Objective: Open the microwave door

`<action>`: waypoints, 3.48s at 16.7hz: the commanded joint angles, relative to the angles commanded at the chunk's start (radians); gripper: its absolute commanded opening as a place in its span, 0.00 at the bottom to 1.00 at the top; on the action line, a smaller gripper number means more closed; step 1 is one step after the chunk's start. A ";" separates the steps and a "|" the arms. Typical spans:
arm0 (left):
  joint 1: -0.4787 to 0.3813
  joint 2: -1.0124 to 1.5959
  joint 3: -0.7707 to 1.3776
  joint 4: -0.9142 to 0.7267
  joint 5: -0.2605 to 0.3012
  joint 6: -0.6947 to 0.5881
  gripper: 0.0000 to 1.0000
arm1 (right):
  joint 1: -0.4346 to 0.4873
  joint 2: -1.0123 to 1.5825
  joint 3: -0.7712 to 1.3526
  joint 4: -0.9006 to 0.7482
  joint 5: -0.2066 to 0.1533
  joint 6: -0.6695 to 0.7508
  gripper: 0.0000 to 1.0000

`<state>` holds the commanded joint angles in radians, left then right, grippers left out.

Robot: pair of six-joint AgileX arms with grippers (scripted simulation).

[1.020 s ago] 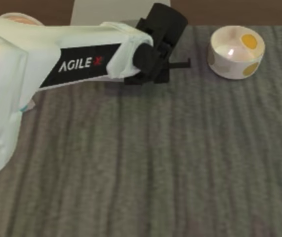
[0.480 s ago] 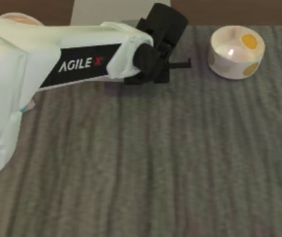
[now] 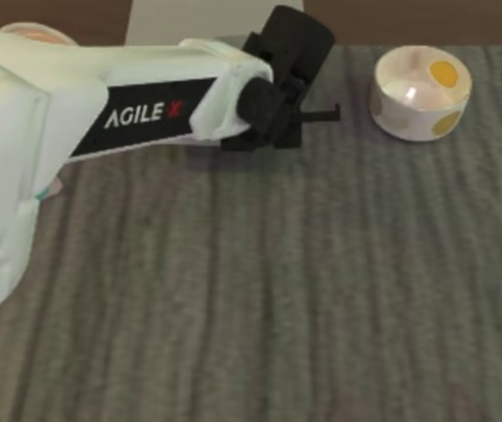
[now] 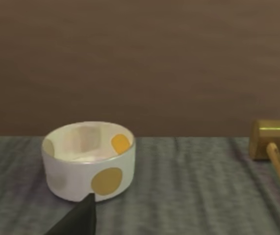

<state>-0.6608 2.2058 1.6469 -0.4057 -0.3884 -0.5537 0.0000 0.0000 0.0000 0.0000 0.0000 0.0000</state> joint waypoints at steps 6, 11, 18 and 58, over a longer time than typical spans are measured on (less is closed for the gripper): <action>0.009 -0.041 -0.055 0.038 0.018 0.043 0.00 | 0.000 0.000 0.000 0.000 0.000 0.000 1.00; 0.010 -0.044 -0.064 0.041 0.021 0.049 0.00 | 0.000 0.000 0.000 0.000 0.000 0.000 1.00; 0.010 -0.044 -0.064 0.041 0.021 0.049 0.00 | 0.000 0.000 0.000 0.000 0.000 0.000 1.00; 0.015 -0.079 -0.122 0.079 0.049 0.091 0.00 | 0.000 0.000 0.000 0.000 0.000 0.000 1.00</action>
<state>-0.6458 2.1270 1.5247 -0.3269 -0.3390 -0.4623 0.0000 0.0000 0.0000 0.0000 0.0000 0.0000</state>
